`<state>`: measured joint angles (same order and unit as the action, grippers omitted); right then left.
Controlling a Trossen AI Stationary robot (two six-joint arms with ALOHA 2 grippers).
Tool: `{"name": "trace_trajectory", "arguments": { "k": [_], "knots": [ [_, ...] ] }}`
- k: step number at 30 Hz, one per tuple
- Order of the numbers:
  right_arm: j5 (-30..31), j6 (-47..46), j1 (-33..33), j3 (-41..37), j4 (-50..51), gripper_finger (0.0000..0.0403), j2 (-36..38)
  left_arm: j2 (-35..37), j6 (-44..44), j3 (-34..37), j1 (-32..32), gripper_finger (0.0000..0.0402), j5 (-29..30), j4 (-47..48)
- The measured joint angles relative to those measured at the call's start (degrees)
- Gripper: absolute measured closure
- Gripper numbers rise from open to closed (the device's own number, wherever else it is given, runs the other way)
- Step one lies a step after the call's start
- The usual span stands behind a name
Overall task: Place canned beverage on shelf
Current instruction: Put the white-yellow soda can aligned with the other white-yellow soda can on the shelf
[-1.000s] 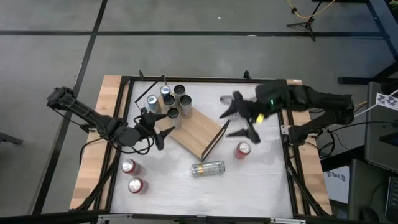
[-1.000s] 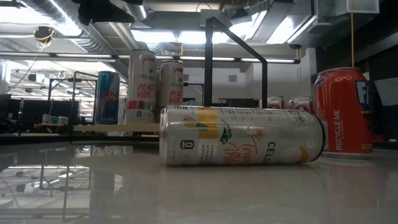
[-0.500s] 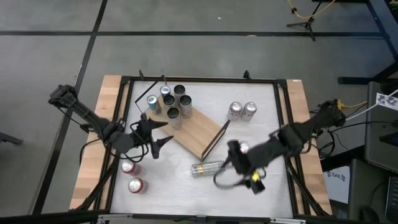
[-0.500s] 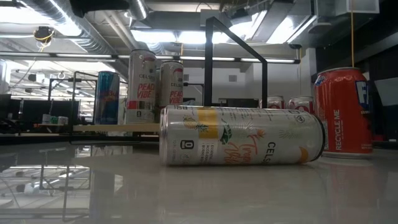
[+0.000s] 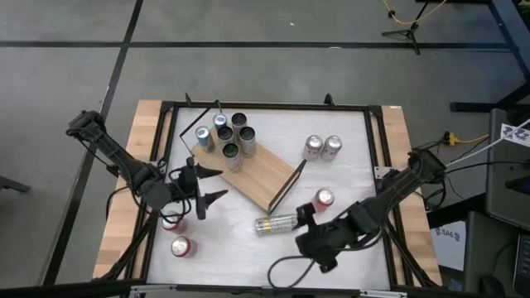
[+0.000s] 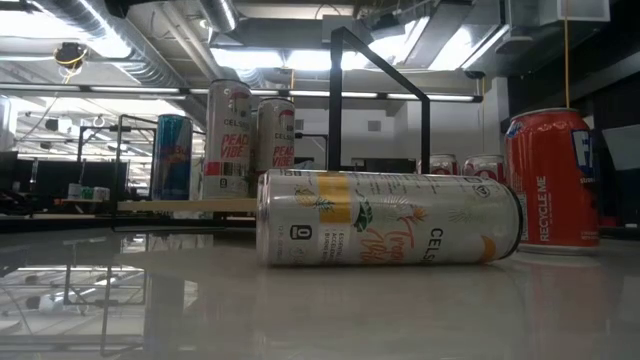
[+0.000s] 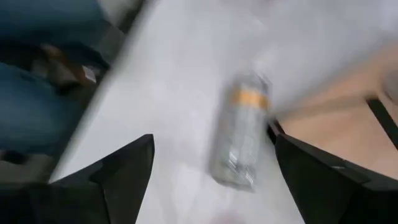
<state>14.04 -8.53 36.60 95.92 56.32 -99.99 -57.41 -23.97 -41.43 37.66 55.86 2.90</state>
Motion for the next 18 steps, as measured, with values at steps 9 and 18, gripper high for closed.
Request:
{"name": "trace_trajectory", "arguments": {
  "k": [9,18],
  "knots": [
    [0.5,-8.0,-1.5,0.0,7.8,0.0072,-4.8,-1.8,0.0,0.0,0.4,0.0107,0.0,0.0],
    [1.0,-8.3,-4.1,0.0,8.4,0.0072,-9.0,-6.9,-1.5,0.0,0.4,0.0107,0.0,-0.1]
  ]
}}
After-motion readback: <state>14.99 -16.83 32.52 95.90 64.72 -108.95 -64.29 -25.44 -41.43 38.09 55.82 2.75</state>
